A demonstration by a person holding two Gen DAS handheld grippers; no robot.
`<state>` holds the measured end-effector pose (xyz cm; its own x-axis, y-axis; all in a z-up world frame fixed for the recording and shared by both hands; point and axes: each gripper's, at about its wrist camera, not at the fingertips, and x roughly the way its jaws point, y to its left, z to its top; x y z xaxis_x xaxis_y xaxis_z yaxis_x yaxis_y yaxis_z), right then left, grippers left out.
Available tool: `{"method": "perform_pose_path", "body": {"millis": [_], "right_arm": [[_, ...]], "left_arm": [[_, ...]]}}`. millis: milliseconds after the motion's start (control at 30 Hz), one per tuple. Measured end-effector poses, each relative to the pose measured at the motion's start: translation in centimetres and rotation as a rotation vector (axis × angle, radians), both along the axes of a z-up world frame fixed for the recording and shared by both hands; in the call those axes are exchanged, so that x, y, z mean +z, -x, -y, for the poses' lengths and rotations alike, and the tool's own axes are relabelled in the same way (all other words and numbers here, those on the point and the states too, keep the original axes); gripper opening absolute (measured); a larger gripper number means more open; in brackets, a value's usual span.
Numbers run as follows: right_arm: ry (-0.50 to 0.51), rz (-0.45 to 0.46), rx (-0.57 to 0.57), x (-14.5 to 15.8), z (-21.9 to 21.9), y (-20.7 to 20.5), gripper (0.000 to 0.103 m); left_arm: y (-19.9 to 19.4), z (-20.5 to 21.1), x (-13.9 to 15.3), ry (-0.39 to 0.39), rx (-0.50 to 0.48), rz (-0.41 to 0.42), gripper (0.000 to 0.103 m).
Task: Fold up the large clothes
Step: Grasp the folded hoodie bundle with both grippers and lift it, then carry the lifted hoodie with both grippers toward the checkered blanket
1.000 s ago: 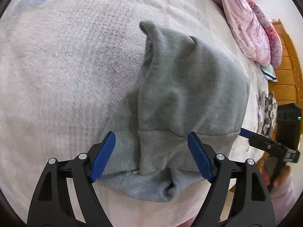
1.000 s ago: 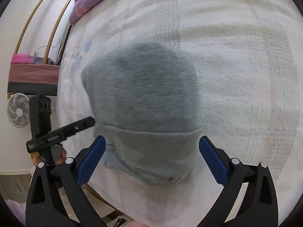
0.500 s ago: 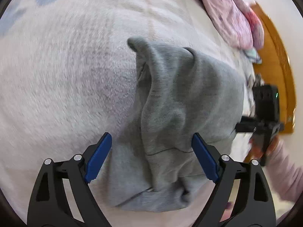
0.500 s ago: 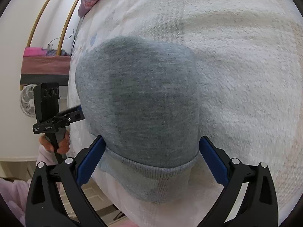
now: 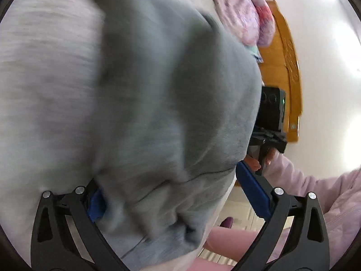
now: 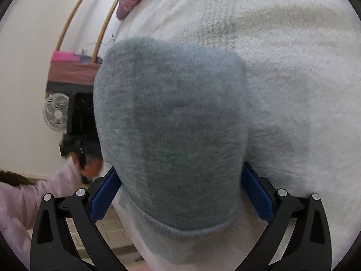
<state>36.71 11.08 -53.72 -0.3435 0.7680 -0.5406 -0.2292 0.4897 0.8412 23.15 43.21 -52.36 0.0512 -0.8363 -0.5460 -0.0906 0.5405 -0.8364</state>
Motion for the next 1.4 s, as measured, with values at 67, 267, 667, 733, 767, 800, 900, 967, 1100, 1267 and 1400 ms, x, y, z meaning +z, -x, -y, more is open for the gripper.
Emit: {"method": "perform_pose_path", "body": {"millis": [67,267,667,733,767,800,900,967,1100,1267,1400], "right_arm": [[0.017,-0.053,-0.013,-0.3,-0.7,0.7,0.097],[0.082,0.012,-0.137,0.4,-0.1,1.9,0.091],[0.094,0.004,-0.179,11.7,2.1,3.1,0.079],[0.099,0.011,-0.191,14.5,2.3,3.5,0.079],[0.101,0.017,-0.2,16.2,2.6,3.6,0.079],[0.102,0.029,-0.203,18.1,2.8,3.7,0.079],[0.117,0.087,-0.209,23.2,3.4,3.9,0.079],[0.128,0.129,-0.213,26.3,4.0,4.2,0.079],[0.145,0.161,-0.261,32.4,6.3,5.7,0.079],[0.183,0.266,-0.324,38.4,8.2,8.1,0.079],[0.241,0.329,-0.407,41.1,10.1,10.9,0.079]], "left_arm": [[-0.4,1.8,-0.4,0.052,0.037,-0.021,0.098],[0.7,1.3,-0.3,-0.015,0.344,-0.044,0.074],[2.1,2.5,12.9,-0.169,0.401,-0.004,0.064],[2.2,2.9,16.7,-0.217,0.399,0.019,0.064],[2.2,3.0,18.1,-0.227,0.401,0.027,0.064],[2.2,3.6,19.8,-0.24,0.402,0.036,0.064],[2.4,5.6,26.0,-0.307,0.385,0.068,0.064],[2.7,7.2,29.7,-0.353,0.38,0.082,0.063],[3.0,10.8,35.4,-0.429,0.348,0.134,0.062],[3.5,16.1,40.5,-0.459,0.309,0.223,0.062],[4.3,19.6,42.0,-0.49,0.239,0.273,0.059]]}}
